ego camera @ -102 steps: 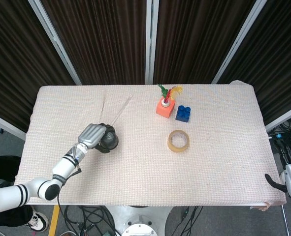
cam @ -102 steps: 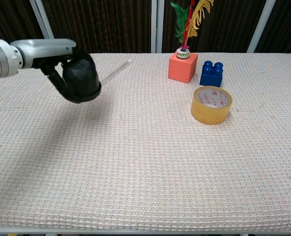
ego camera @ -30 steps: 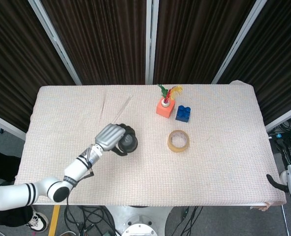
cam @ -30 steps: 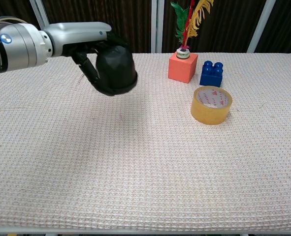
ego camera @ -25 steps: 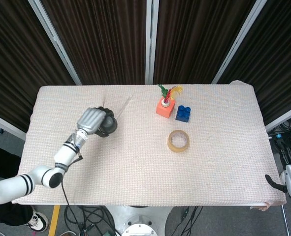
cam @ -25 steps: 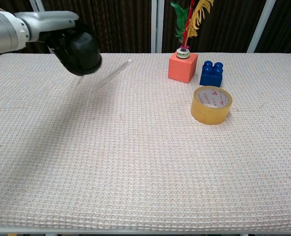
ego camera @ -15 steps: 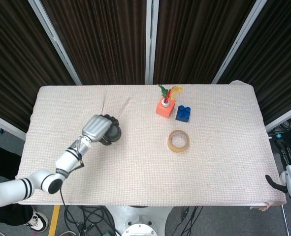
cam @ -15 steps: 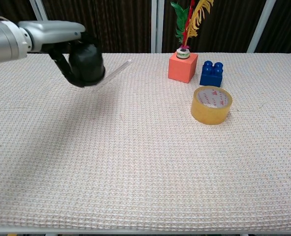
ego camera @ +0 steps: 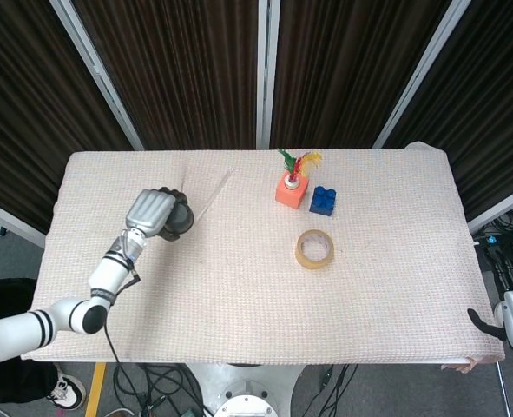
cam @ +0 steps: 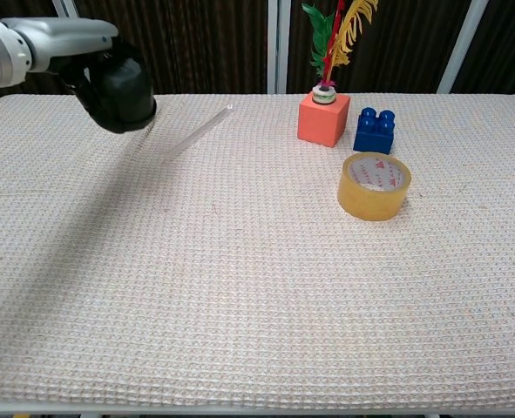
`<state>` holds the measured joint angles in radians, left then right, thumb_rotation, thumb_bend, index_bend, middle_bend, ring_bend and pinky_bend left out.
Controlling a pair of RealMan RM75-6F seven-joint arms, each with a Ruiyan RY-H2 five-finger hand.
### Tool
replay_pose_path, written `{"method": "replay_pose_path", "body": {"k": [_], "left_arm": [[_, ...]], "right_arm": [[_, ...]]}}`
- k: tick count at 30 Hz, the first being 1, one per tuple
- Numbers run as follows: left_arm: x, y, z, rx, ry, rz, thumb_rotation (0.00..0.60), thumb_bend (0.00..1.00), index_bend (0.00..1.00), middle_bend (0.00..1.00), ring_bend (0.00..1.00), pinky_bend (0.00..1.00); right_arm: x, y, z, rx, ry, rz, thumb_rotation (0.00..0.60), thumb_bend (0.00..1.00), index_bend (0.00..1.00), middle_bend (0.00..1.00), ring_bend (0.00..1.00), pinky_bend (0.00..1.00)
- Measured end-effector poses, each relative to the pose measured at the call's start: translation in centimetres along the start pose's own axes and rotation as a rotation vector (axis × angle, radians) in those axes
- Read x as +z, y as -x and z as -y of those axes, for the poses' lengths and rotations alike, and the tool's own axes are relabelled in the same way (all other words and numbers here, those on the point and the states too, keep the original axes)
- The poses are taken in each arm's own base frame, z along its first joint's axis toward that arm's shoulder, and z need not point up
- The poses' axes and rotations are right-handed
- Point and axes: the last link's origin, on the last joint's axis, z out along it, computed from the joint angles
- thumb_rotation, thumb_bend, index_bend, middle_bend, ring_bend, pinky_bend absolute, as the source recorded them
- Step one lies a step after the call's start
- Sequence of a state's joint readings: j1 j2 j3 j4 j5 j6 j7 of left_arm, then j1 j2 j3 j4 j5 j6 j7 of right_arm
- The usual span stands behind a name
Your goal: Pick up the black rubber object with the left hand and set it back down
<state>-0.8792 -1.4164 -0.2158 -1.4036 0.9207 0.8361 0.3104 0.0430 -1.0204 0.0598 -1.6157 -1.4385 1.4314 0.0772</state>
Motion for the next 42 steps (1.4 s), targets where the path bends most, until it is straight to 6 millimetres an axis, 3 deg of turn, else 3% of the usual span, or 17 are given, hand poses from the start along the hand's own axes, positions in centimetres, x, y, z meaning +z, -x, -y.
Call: {"method": "replay_pose_path", "body": {"k": [2,9,14,18,25,33,35,38,42], "left_arm": [[0.0,-0.2,-0.1,-0.079,0.004,-0.001,0.600,0.22,0.47,0.49,0.31,0.42],[-1.7,-0.2,-4.7,-0.435,0.201,0.025,0.600,0.22,0.47,0.49,0.31,0.41],[-2.5,-0.1,-6.1,-0.570,0.298,0.071,0.600,0.22,0.47,0.49,0.31,0.41],[-2.6,0.3,-5.9,-0.547,0.316,0.096,0.600,0.22,0.47,0.49,0.31,0.41],[-2.8,1.4,-5.6,-0.311,0.309,0.123,0.600,0.22,0.47,0.49,0.31,0.42],[-5.4,1.6,-10.2,-0.373,0.444,0.221,0.600,0.22,0.47,0.49,0.31,0.42],[-4.9,1.3,-9.7,-0.347,0.433,0.202,0.600,0.22,0.47,0.49,0.31,0.42],[-3.2,0.7,-7.5,-0.283,0.361,0.153,0.600,0.22,0.47,0.49,0.31,0.42],[-0.1,-0.5,-2.2,-0.191,0.178,0.064,0.600,0.22,0.47,0.49,0.31,0.42]], "right_arm": [[0.0,0.0,0.0,0.000,0.001,-0.001,0.600,0.15,0.00,0.00,0.00,0.00],[0.0,0.2,-0.1,-0.001,0.004,0.006,0.600,0.15,0.00,0.00,0.00,0.00],[0.1,0.2,-0.1,0.000,0.003,0.007,0.600,0.15,0.00,0.00,0.00,0.00],[0.1,0.2,-0.2,0.001,0.007,0.006,0.600,0.14,0.00,0.00,0.00,0.00],[0.2,0.3,-0.2,-0.001,0.009,0.012,0.600,0.15,0.00,0.00,0.00,0.00],[0.1,0.2,-0.2,-0.001,0.007,0.007,0.600,0.15,0.00,0.00,0.00,0.00],[0.1,0.1,-0.3,0.001,0.010,0.004,0.600,0.15,0.00,0.00,0.00,0.00],[0.2,0.1,-0.4,0.002,0.016,0.005,0.600,0.15,0.00,0.00,0.00,0.00],[0.2,0.1,-0.3,0.000,0.015,0.005,0.600,0.15,0.00,0.00,0.00,0.00]]}}
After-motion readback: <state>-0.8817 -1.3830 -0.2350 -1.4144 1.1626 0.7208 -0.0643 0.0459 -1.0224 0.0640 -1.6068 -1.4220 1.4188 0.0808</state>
